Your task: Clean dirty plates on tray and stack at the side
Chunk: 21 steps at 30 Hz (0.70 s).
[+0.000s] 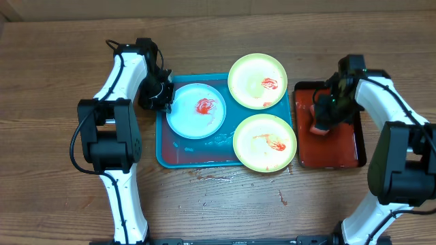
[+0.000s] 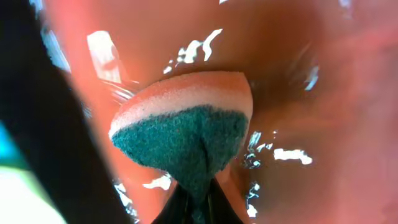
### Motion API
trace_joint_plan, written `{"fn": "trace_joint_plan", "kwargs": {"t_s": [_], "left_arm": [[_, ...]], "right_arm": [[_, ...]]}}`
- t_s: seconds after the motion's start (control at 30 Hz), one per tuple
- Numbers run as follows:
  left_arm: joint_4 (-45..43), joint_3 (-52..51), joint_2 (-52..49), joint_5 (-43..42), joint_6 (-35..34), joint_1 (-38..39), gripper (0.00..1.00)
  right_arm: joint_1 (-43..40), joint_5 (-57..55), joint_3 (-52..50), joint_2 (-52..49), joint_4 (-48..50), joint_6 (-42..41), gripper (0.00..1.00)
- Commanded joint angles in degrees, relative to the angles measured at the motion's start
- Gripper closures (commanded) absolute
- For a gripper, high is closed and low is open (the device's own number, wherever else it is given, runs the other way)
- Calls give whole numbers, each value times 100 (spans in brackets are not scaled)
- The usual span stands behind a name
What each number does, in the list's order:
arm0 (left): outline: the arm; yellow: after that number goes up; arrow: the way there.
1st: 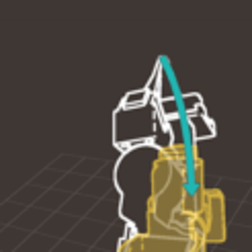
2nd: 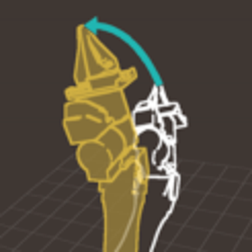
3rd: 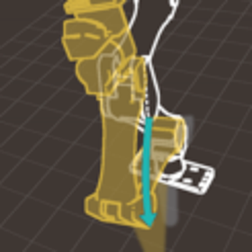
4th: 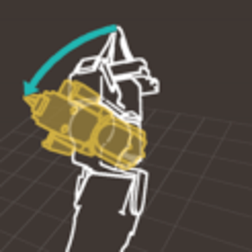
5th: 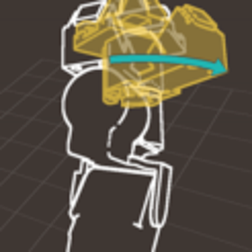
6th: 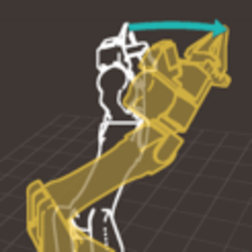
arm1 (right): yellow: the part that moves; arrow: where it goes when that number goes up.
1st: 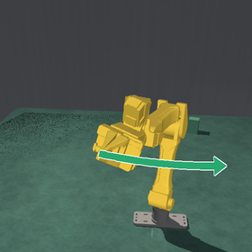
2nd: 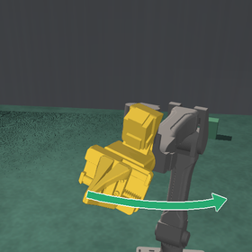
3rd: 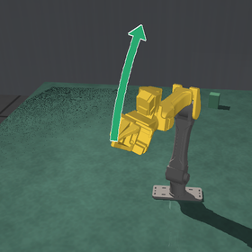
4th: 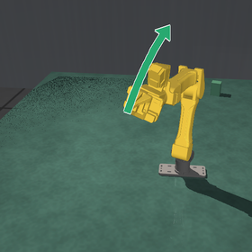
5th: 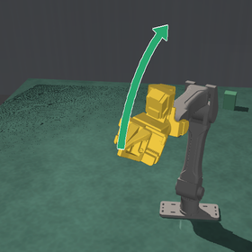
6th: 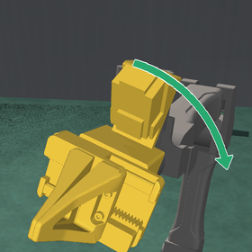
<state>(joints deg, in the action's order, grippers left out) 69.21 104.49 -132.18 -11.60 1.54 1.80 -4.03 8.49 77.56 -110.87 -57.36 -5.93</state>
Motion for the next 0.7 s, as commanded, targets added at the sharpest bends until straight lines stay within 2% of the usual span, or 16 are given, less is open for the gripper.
{"fn": "trace_joint_plan", "kwargs": {"t_s": [0.0, 0.33, 0.67], "left_arm": [[-70, -87, -160, 101, -129, 74, 96], [-92, -87, -160, 103, -63, 74, 96], [-155, -87, -160, 101, -66, 76, 96]], "right_arm": [[20, 146, 531, 516, -262, -164, 96], [111, -992, 466, 584, -743, -413, 96], [330, -1316, -531, 494, 153, -479, 96]]}}
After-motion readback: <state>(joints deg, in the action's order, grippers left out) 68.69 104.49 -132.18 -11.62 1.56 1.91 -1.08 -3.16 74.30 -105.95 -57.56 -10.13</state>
